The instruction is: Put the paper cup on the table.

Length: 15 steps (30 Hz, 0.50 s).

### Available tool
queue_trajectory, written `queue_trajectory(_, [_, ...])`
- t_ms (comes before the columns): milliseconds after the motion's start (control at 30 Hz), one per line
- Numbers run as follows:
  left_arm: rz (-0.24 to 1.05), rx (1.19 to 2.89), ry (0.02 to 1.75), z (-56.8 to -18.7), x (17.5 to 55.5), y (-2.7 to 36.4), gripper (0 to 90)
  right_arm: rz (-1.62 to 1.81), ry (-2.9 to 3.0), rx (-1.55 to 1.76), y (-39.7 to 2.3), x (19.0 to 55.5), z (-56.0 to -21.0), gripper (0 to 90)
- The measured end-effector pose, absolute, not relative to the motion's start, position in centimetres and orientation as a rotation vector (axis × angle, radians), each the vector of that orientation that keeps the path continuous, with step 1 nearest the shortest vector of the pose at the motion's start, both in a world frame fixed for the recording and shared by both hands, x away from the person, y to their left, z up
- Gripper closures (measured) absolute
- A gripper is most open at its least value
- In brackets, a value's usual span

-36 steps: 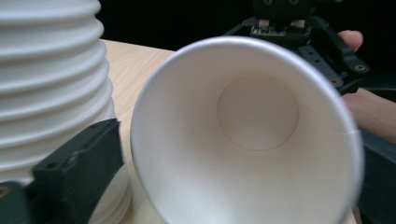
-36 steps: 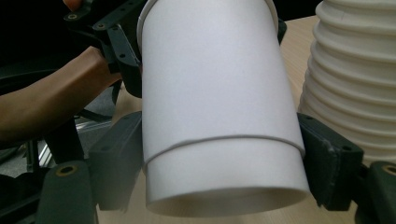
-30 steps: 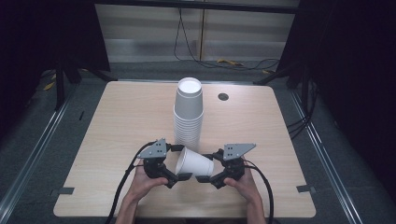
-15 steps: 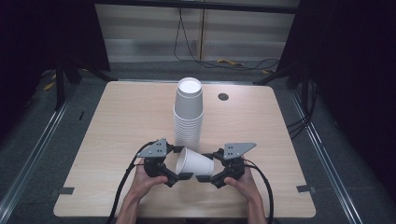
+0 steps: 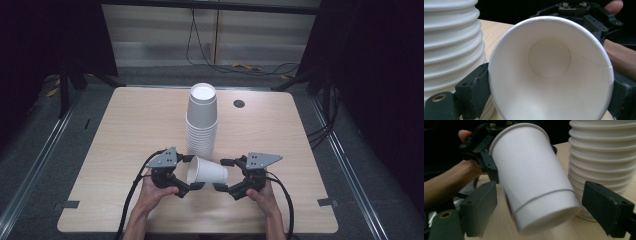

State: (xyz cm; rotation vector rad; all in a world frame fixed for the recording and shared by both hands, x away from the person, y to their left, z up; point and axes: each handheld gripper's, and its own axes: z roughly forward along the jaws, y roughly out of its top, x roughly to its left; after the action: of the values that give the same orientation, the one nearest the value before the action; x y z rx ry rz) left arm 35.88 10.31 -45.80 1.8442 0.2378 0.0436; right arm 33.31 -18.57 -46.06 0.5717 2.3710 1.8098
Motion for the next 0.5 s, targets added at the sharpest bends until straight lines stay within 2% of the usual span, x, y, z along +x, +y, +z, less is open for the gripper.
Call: queue_trajectory(500, [0.117, 1.927, 0.289, -45.3, 35.8, 11.3, 10.1, 1.716, 2.105, 0.731, -20.4, 31.8, -46.6, 12.9])
